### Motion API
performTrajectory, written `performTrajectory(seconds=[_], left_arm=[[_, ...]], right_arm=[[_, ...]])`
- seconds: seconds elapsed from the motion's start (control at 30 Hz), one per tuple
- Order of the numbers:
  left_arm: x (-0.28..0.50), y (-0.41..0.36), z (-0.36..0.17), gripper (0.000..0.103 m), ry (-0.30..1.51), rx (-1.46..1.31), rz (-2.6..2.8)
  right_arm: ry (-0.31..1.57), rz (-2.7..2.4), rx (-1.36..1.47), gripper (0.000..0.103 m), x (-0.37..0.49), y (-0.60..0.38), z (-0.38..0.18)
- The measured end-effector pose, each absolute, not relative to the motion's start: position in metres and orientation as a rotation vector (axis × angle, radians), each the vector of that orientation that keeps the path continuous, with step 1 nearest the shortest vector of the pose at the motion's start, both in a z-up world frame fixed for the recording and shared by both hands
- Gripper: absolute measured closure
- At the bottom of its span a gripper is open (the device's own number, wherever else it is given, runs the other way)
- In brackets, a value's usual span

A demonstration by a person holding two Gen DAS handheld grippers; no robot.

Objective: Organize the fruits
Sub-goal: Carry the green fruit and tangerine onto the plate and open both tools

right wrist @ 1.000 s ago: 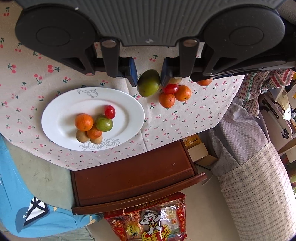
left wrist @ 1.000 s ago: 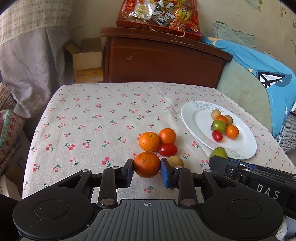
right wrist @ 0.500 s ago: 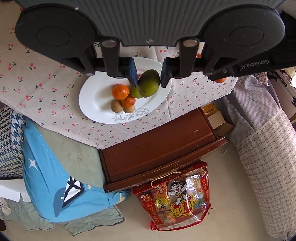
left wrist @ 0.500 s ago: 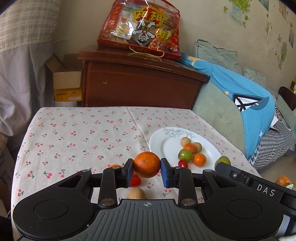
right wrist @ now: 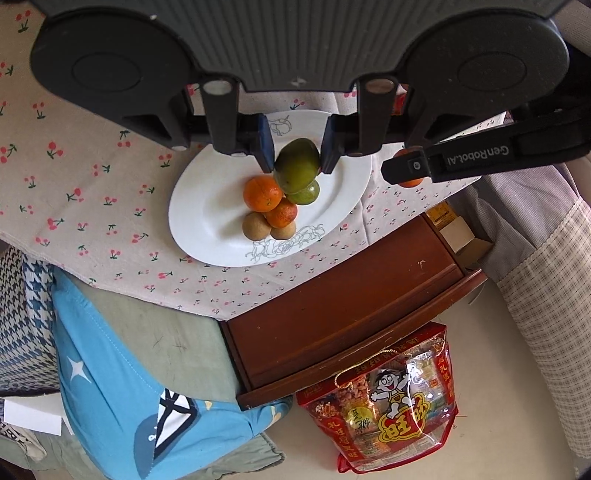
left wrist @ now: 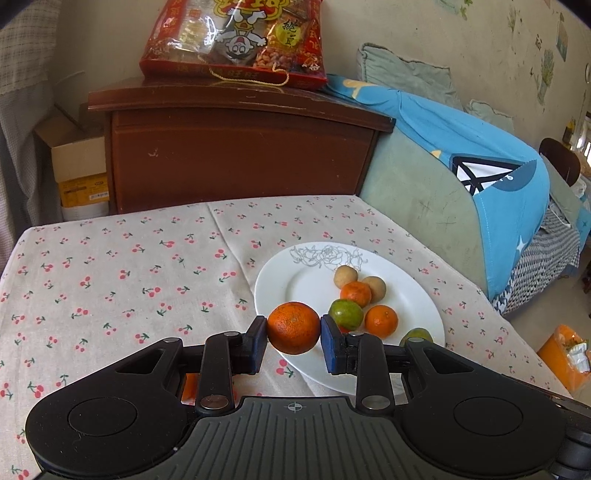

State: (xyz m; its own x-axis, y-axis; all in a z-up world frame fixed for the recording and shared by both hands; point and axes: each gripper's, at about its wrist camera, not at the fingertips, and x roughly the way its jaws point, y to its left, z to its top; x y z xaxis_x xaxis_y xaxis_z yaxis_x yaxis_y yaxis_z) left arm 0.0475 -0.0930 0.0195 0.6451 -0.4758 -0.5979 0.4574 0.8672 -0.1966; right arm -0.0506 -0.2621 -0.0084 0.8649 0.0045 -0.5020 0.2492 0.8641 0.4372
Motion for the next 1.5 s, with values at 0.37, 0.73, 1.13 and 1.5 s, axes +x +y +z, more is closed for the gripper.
performTrajectory(seconds=[0.37,0.73,1.13,1.5], left_arm=[[0.075,-0.108,0.001,0.075,0.735,-0.038,-0.52],[0.086,-0.121,0.001,0.068,0.715,-0.028,-0.524],[0.076,-0.098,0.03,0.039,0.658,-0.077,-0.476],[0.049,-0.063,0.039,0.038,0.67,-0.097,-0.43]], right_arm=[[0.54,-0.152,0.549,0.076,-0.037,-0.265,-0.021],[0.515,-0.168,0.559,0.073,-0.033,-0.265,-0.019],[0.526,-0.141,0.513,0.06,-0.036,-0.255,-0.012],[0.56,-0.083,0.455,0.054,-0.046,-0.235,-0.009]])
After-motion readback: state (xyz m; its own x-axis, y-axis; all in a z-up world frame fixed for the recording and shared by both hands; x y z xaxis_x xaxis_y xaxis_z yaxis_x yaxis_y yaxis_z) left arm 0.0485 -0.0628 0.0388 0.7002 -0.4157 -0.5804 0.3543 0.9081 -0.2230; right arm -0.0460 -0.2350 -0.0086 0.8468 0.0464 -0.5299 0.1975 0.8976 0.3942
